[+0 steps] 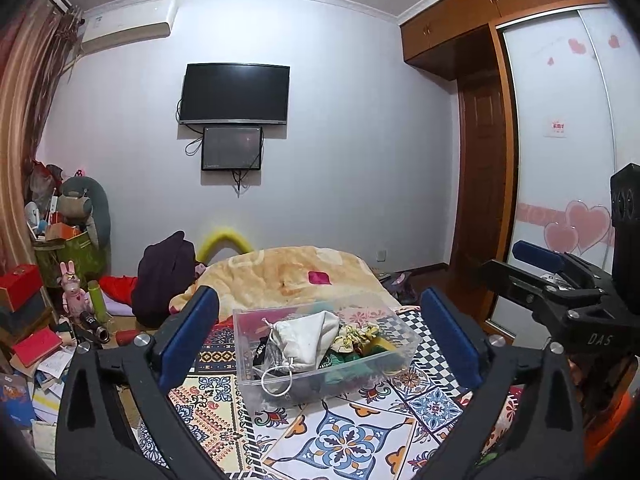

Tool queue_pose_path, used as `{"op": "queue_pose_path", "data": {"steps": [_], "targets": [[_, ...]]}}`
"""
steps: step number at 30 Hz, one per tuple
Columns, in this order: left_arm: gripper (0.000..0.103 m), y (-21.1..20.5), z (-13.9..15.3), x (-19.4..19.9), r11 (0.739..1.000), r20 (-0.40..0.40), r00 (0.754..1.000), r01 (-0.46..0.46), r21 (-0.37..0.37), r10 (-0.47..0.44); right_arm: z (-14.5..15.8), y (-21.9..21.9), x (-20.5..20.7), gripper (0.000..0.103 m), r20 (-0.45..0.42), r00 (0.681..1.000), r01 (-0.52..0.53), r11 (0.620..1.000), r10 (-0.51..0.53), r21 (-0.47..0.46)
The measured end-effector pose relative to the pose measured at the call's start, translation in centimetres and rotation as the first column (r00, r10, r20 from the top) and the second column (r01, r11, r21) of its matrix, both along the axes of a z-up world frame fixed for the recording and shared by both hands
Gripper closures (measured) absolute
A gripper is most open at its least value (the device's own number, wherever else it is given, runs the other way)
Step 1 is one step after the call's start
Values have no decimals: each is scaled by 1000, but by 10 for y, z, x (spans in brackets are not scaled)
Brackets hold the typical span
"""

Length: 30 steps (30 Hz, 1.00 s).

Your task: Organize soft objects

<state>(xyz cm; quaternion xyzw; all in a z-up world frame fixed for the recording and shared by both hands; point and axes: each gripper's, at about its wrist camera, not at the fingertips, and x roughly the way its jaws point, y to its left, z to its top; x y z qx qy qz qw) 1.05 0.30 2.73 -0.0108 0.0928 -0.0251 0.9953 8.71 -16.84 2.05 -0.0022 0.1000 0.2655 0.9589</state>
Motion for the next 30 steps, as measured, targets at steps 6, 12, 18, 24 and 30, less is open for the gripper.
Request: {"op": "queue_pose_path", "data": {"steps": [6,12,18,24,30], "targets": [[1,0,1,-2,1000,5,1000,0,-6,0,0,0,0,0,-1,1000,0,1000,0,0],[1,0,2,-3,1000,7,1000,0,-5,0,0,0,0,0,0,1000,1,1000,-1,2],[1,-1,2,-2,1000,3,1000,2,-4,-2,2,1,-2,0,2,1000,-2,1000,2,2],[0,-2,2,-2,1000,3,1000,0,-2,0,2,1,-2,0,3,1000,-1,1000,1,3],[0,-2,3,-3,1000,1,1000,-3,-3,3,2,1,-2,0,4,1000,-1,1000,1,3]]}}
